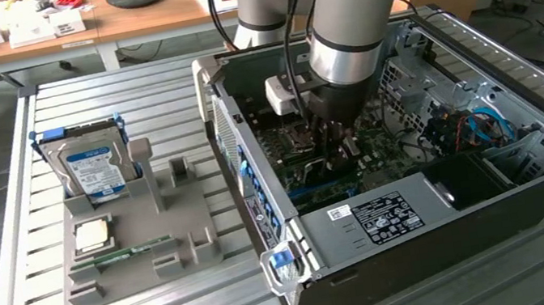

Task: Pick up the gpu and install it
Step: 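Insert the gpu into the slot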

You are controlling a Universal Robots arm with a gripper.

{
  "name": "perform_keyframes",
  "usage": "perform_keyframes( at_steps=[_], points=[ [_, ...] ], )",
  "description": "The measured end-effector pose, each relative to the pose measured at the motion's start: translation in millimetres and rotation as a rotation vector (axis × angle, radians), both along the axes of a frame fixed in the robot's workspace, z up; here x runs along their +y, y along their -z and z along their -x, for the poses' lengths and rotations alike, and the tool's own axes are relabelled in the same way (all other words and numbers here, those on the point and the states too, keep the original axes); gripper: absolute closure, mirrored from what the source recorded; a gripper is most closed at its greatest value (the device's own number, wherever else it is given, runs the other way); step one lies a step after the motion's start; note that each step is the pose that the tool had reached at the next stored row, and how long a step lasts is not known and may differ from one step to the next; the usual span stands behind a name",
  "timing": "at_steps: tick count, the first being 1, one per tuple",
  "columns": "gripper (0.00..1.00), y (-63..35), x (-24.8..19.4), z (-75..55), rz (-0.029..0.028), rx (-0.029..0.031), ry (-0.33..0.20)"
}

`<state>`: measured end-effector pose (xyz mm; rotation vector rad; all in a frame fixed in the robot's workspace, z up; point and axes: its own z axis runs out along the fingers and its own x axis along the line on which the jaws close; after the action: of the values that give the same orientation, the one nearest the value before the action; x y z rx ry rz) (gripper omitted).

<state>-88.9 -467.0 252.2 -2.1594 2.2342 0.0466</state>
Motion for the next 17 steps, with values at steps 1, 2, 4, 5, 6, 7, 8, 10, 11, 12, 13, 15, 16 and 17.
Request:
perform_keyframes(
  at_steps=[1,2,4,5,6,7,8,10,11,12,13,15,16,17],
  points=[
    [0.6,-0.4,0.0,0.0,0.0,0.0,0.0],
    [0.6,-1.0,0.0,0.0,0.0001,0.0001,0.0],
    [0.6,-1.2,0.0,0.0,0.0001,0.0,0.0],
    [0.6,-1.5,0.0,0.0,0.0002,0.0001,0.0],
    [0.6,-1.6,0.0,0.0,0.0001,0.0001,0.0],
    [0.6,-1.8,0.0,0.0,0.0001,0.0001,0.0],
    [0.6,-2.0,0.0,0.0,0.0001,0.0001,0.0],
    [0.6,-2.6,0.0,0.0,0.0001,0.0,0.0],
    [0.6,-2.8,0.0,0.0,0.0001,0.0001,0.0],
    [0.6,-3.0,0.0,0.0,0.0,0.0,0.0],
    [0.6,-3.2,0.0,0.0,0.0,0.0,0.0],
    [0.6,-3.6,0.0,0.0,0.0,0.0001,0.0],
    [0.6,-3.7,0.0,0.0,0.0,0.0,0.0],
    [0.6,-3.7,0.0,0.0,-0.0001,0.0,0.0]
  ],
)
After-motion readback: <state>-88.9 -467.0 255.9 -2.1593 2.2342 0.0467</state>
